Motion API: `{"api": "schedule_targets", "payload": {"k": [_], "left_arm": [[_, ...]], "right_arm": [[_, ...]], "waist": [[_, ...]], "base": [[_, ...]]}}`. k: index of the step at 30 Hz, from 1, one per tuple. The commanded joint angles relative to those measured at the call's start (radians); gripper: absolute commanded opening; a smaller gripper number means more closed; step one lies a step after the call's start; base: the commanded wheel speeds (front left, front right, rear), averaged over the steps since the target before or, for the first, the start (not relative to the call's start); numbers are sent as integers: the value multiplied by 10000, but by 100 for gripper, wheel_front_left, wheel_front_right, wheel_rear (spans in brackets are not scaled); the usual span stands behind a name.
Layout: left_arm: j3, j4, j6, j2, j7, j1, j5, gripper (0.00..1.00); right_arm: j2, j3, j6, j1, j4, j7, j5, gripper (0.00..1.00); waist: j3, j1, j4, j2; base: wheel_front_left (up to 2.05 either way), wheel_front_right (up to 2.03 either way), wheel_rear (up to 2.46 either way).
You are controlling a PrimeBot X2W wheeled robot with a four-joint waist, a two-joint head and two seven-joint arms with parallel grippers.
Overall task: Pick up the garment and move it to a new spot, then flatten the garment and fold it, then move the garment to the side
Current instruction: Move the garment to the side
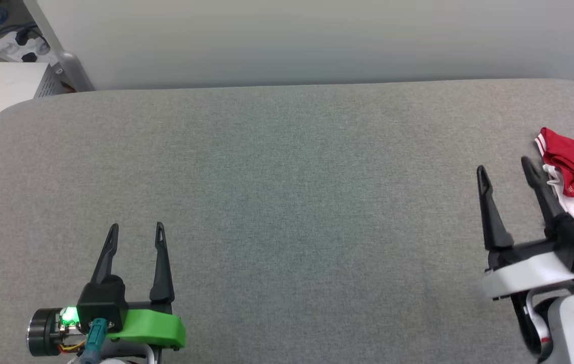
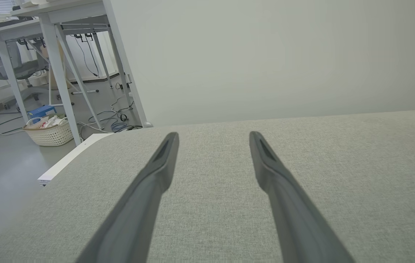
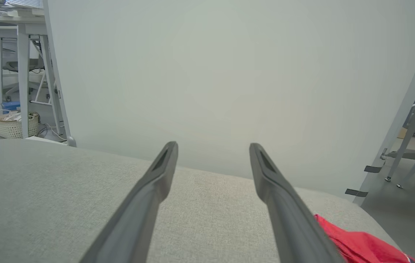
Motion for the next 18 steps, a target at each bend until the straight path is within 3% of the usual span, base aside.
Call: {"api": "schedule_targets", "payload": {"k": [1,18], "left_arm": [[0,35,-64,-86,-57,125,-15,100],[104,50,-448,-276,-57,495,-30,100]], "right_arm": [[136,-38,-9,306,-93,-28,-42,100],[1036,-315,-9,2510,-935,-29,-126,100]], "waist": [[-91,1,87,0],[-476,1,166,0]], "base": [[0,0,0],[0,0,0]]}}
